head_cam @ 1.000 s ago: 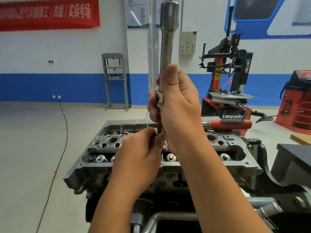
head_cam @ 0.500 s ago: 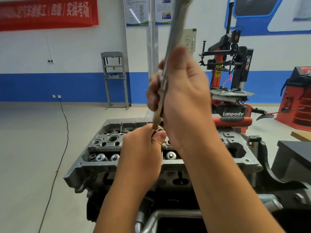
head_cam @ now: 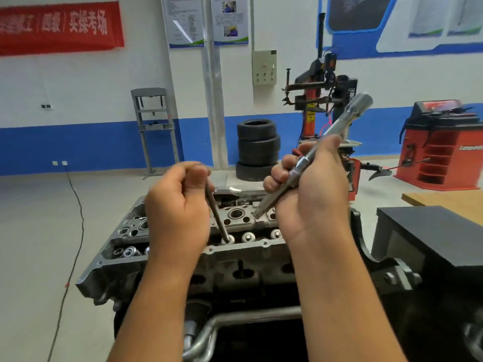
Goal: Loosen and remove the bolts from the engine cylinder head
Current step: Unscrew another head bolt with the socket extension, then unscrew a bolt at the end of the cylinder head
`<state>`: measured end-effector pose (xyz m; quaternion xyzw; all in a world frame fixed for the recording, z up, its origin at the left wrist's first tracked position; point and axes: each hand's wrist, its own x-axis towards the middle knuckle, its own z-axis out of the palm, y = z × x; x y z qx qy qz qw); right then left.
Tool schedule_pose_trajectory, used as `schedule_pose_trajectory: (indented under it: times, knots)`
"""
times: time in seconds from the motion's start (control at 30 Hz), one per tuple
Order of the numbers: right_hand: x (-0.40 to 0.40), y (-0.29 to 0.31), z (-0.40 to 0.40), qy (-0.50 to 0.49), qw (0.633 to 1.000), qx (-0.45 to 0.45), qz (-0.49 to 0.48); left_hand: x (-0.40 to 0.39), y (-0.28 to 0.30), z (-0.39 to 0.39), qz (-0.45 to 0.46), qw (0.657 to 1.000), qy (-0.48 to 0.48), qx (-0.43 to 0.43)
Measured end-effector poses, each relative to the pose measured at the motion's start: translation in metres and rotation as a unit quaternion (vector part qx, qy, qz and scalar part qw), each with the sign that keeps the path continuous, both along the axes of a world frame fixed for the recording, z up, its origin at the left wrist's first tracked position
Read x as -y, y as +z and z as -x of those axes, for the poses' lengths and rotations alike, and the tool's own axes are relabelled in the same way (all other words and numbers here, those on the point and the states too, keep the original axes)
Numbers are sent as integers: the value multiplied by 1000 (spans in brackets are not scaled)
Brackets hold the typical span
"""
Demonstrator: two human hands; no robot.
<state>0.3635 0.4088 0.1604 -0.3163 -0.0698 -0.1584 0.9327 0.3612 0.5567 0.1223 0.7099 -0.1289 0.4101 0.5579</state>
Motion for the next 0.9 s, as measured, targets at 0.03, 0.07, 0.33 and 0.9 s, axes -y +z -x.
schedule_pose_trajectory:
  times: [0.03,0.07,0.33,0.9]
  knots:
    - [6,-2,0,0,1000,-6,-3,4,19,0,27,999,-25,22]
    - [12,-2,2,0,1000,-14,-3,8,39,1,45,997,-56,22]
    - [79,-28,76,-36,999,-31,17,122,87,28,-47,956,-258,-133]
    - [368,-129,276,-331,909,-237,85,474,-20,179,-196,783,-474,-352]
